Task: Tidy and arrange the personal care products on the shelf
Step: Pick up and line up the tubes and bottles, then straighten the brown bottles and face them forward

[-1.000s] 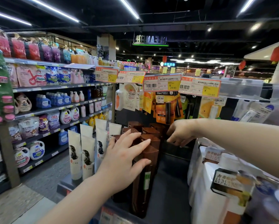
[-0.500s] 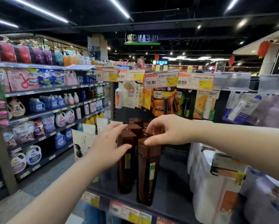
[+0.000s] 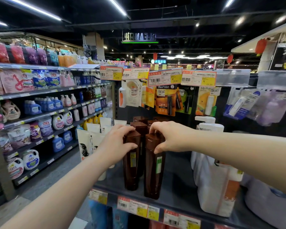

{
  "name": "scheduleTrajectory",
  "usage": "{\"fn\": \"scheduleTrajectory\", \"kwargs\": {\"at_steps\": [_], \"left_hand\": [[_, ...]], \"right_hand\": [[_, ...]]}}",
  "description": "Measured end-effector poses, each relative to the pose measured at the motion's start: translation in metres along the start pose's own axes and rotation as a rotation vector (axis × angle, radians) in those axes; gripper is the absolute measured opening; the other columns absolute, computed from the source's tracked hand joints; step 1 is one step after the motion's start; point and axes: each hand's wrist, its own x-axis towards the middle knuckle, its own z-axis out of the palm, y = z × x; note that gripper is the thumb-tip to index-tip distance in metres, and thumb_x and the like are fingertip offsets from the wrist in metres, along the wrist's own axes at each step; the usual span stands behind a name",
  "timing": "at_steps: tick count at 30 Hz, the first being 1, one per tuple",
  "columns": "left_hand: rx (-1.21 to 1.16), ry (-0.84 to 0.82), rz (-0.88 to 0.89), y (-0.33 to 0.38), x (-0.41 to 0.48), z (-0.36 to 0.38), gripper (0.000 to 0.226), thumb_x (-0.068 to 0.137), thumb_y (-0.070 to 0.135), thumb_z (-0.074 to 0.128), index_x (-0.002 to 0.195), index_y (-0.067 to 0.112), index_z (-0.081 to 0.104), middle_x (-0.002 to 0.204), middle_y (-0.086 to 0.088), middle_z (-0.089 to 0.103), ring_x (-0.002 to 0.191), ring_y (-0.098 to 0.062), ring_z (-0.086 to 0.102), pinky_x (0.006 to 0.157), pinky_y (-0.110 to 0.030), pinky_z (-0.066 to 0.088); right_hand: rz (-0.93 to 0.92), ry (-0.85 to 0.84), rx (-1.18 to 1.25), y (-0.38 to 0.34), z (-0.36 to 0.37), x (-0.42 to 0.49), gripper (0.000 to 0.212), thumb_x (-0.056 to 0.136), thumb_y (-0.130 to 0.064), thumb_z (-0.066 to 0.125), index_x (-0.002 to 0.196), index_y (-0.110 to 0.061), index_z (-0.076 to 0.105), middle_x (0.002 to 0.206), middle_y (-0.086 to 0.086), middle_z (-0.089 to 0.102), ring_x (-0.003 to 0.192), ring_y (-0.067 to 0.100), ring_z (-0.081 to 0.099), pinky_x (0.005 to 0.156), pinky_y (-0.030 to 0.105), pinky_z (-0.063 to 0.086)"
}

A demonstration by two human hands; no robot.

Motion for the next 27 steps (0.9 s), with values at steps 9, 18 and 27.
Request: {"fn": "scheduleTrajectory", "kwargs": {"at_steps": [9, 18, 27], "left_hand": [[-0.032, -0.009, 0.012, 0.0, 0.001, 0.001, 0.055, 0.077, 0.024, 0.071, 0.129, 0.022, 0.052, 0.109, 0.01, 0.043, 0.101, -0.005, 0.042, 0.089, -0.018, 0.03], [0.013, -0.044, 0.026, 0.001, -0.006, 0.004, 0.056, 0.078, 0.029, 0.068, 0.129, 0.027, 0.045, 0.124, 0.005, 0.043, 0.112, -0.015, 0.046, 0.099, -0.032, 0.04], [0.028, 0.247, 0.115, -0.002, -0.011, -0.026, 0.038, 0.084, 0.023, 0.063, 0.12, 0.014, 0.056, 0.113, 0.003, 0.051, 0.107, -0.014, 0.048, 0.092, -0.025, 0.035]], "right_hand": [[0.01, 0.024, -0.021, 0.002, 0.002, 0.004, 0.058, 0.075, -0.034, 0.074, 0.124, -0.022, 0.047, 0.119, -0.001, 0.056, 0.103, 0.015, 0.053, 0.082, 0.025, 0.046], [-0.005, -0.033, -0.099, 0.0, -0.004, 0.007, 0.063, 0.071, -0.044, 0.075, 0.125, -0.028, 0.046, 0.122, -0.003, 0.047, 0.109, 0.017, 0.05, 0.088, 0.029, 0.048], [-0.032, 0.109, -0.05, -0.013, -0.019, 0.008, 0.047, 0.079, -0.061, 0.055, 0.111, -0.026, 0.057, 0.102, -0.007, 0.049, 0.095, 0.013, 0.053, 0.084, 0.031, 0.05]]}}
